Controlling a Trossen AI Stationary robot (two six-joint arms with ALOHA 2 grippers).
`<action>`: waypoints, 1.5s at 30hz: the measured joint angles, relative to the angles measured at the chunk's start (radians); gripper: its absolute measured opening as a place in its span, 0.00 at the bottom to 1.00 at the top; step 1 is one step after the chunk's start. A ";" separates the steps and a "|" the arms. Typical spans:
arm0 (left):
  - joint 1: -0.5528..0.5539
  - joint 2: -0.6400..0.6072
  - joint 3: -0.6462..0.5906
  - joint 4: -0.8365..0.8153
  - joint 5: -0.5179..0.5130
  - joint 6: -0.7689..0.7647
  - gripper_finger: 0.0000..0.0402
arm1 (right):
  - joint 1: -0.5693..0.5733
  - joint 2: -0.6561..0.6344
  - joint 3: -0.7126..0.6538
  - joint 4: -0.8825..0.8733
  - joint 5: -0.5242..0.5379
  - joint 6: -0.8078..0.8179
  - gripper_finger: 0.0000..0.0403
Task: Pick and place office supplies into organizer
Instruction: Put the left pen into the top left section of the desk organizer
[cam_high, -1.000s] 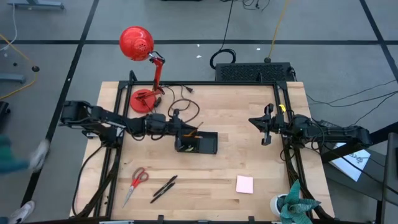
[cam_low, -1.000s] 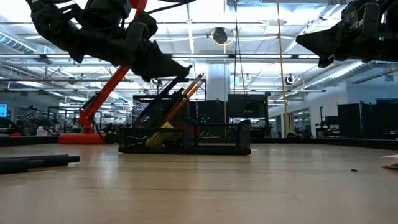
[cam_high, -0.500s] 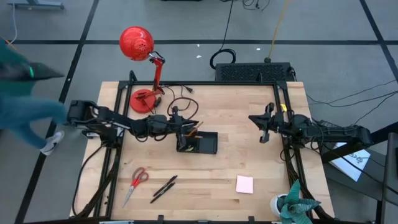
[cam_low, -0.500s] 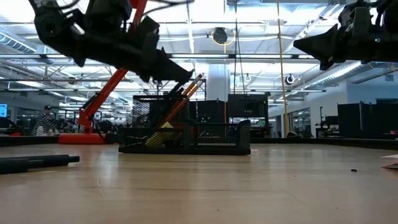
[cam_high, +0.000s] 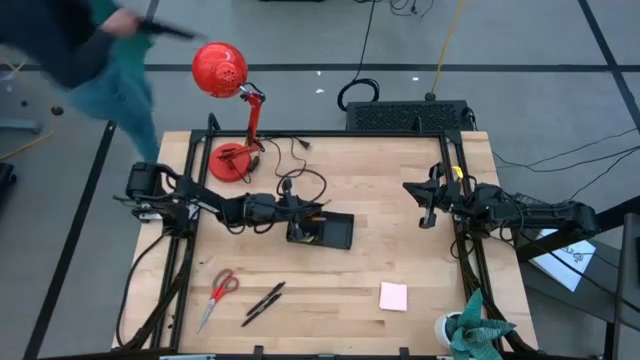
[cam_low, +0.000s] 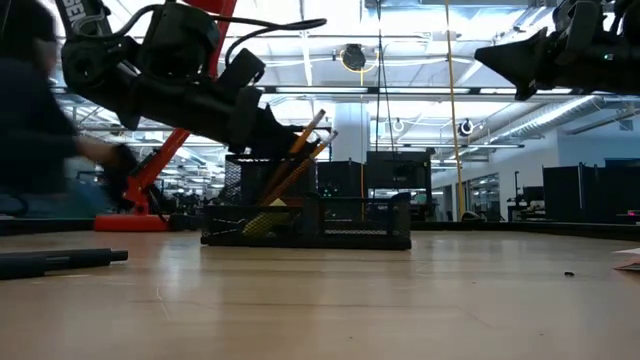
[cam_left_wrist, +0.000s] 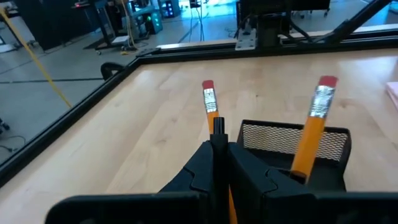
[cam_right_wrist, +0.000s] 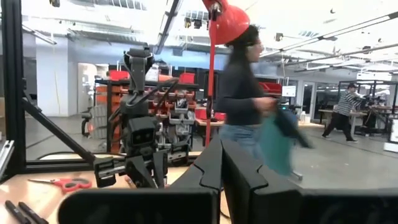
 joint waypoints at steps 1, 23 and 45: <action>-0.001 0.000 0.000 0.001 0.000 0.001 0.09 | 0.000 0.000 0.000 0.000 0.000 0.002 0.00; -0.011 -0.019 0.000 0.002 0.065 0.158 0.52 | 0.000 0.000 0.000 -0.039 -0.001 0.056 0.01; -0.374 -0.345 0.466 -1.547 -0.221 -0.284 0.46 | 0.000 0.014 0.000 -0.067 -0.055 0.064 0.01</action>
